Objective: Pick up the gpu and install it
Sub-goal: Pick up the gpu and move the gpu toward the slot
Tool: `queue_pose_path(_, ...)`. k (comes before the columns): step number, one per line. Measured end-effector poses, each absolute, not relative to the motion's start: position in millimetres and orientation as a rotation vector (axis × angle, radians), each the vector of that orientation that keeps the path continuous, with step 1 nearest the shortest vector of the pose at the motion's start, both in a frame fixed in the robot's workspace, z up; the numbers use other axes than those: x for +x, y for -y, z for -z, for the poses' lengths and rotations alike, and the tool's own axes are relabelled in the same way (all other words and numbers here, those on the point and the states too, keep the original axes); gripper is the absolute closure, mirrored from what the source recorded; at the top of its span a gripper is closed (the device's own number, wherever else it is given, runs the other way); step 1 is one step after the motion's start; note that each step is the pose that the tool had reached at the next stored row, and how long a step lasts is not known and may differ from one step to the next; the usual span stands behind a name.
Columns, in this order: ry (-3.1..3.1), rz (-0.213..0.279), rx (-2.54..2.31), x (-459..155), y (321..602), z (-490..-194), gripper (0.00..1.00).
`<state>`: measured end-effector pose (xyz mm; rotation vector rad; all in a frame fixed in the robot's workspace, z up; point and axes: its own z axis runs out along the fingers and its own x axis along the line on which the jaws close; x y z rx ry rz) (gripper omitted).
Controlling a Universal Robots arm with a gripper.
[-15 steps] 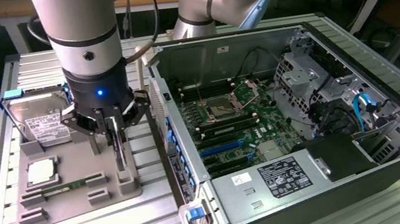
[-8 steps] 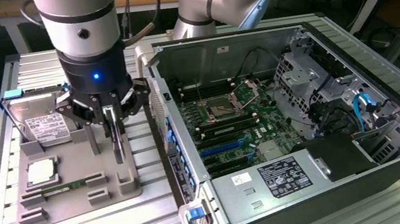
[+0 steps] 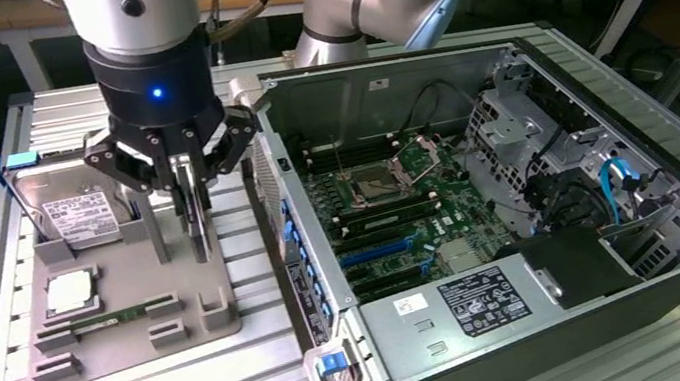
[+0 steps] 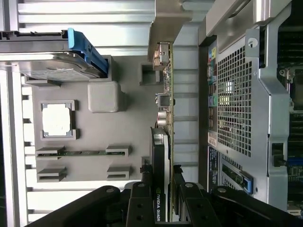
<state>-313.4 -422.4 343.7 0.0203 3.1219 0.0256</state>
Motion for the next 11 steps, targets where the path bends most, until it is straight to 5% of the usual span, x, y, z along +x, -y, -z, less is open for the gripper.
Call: queue_pose_path(11, -3.122, -0.01, 0.02, -311, 422, -382, 0.73)
